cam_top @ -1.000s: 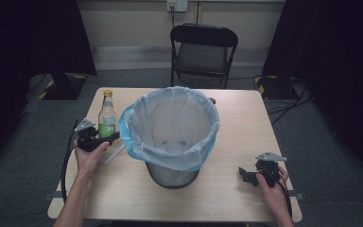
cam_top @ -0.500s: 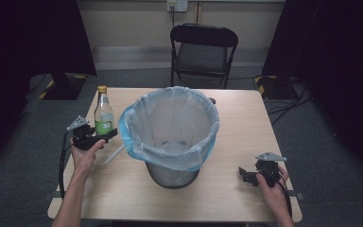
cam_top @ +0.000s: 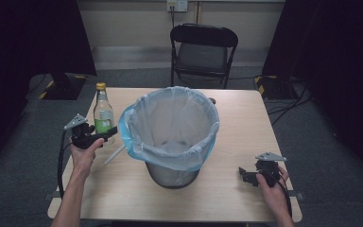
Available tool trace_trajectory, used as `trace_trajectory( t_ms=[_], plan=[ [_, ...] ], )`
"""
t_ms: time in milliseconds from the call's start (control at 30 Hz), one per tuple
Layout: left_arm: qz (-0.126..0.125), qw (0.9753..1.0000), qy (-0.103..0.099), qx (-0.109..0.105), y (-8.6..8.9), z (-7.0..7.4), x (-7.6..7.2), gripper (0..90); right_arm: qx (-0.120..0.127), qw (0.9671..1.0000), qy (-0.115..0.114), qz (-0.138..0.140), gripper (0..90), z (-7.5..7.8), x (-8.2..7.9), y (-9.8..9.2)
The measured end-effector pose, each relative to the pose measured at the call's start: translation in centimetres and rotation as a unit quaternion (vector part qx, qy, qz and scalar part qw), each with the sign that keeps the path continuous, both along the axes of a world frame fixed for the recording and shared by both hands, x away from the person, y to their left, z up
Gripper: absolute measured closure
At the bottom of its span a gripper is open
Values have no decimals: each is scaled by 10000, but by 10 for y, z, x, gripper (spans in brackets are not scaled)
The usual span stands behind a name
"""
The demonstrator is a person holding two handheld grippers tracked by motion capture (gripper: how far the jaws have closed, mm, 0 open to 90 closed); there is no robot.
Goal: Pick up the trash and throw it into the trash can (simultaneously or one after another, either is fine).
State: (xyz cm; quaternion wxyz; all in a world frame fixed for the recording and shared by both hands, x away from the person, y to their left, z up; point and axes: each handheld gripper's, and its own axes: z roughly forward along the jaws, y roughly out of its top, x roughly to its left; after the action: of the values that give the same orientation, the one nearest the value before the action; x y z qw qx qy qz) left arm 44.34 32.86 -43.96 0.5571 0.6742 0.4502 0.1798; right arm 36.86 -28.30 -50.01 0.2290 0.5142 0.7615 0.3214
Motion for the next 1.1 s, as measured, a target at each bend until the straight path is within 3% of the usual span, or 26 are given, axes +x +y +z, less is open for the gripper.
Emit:
trace_trajectory(
  t_ms=[300,600,833,1100],
  plan=[
    [-74,9996,-265,-67,0,17,-6,283,1,10000,1,0,77,0,0,0],
    [-80,9996,-251,-107,3,16,-5,283,0,10000,1,1,77,0,0,0],
    [-166,9986,-453,-223,3,30,-11,283,0,10000,0,1,77,0,0,0],
    [-270,9980,-552,-153,-3,44,-15,283,0,10000,0,0,77,0,0,0]
  ],
)
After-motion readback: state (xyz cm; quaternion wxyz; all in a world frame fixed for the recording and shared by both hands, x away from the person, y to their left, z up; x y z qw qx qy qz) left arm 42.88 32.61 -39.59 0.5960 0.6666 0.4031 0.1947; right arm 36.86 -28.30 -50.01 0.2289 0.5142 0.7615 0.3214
